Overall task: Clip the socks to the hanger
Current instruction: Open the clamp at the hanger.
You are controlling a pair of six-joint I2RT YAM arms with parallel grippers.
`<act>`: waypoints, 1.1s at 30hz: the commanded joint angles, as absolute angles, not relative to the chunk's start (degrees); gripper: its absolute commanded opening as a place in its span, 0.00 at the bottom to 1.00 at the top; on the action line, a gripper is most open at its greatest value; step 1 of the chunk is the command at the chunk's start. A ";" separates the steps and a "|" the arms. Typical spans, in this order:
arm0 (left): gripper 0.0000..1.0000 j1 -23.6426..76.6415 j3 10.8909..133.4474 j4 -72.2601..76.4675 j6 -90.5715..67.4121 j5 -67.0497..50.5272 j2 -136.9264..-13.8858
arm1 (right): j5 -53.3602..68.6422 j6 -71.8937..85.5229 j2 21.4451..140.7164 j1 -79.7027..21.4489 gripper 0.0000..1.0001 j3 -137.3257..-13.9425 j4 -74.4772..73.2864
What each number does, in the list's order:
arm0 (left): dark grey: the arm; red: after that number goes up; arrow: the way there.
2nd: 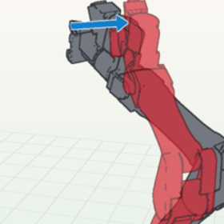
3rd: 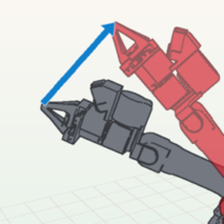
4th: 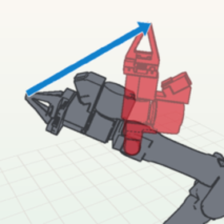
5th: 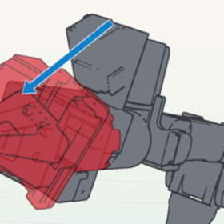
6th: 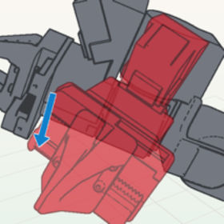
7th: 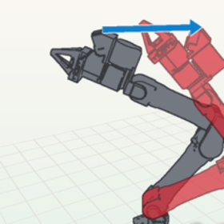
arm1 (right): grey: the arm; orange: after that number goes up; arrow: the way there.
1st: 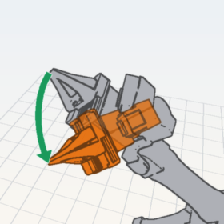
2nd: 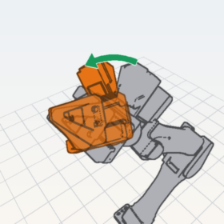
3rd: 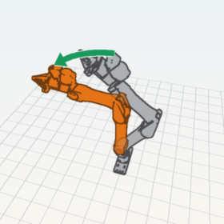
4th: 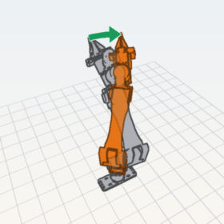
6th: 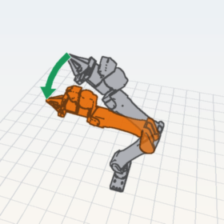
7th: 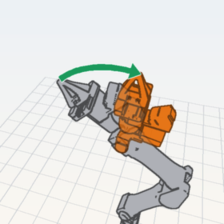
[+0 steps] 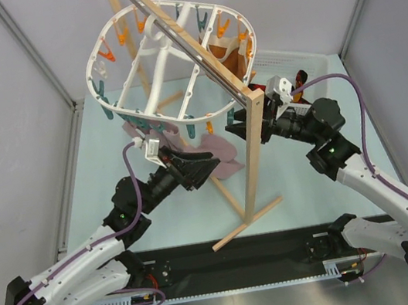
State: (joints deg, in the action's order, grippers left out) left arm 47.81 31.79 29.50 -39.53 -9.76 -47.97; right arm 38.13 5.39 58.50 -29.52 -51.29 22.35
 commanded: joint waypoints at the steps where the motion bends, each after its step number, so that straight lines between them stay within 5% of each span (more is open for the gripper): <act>1: 0.54 47.81 31.90 32.96 -40.95 -10.81 -47.55 | 39.46 7.46 58.45 -29.79 0.41 -52.47 27.24; 10: 0.56 47.73 31.02 42.44 -46.31 -14.14 -48.25 | 38.76 10.98 57.48 -29.71 0.21 -52.12 26.55; 14: 0.59 47.72 32.60 44.91 -49.13 -15.47 -49.22 | 39.11 11.60 56.43 -29.71 0.01 -52.47 24.00; 33: 0.75 47.72 41.13 48.08 -43.08 -13.19 -57.66 | 49.83 12.12 61.17 -26.98 0.00 -66.62 -9.31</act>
State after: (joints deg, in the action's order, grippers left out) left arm 47.81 37.15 47.75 -47.94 -14.85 -57.58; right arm 46.17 11.38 60.80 -27.73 -64.18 -3.01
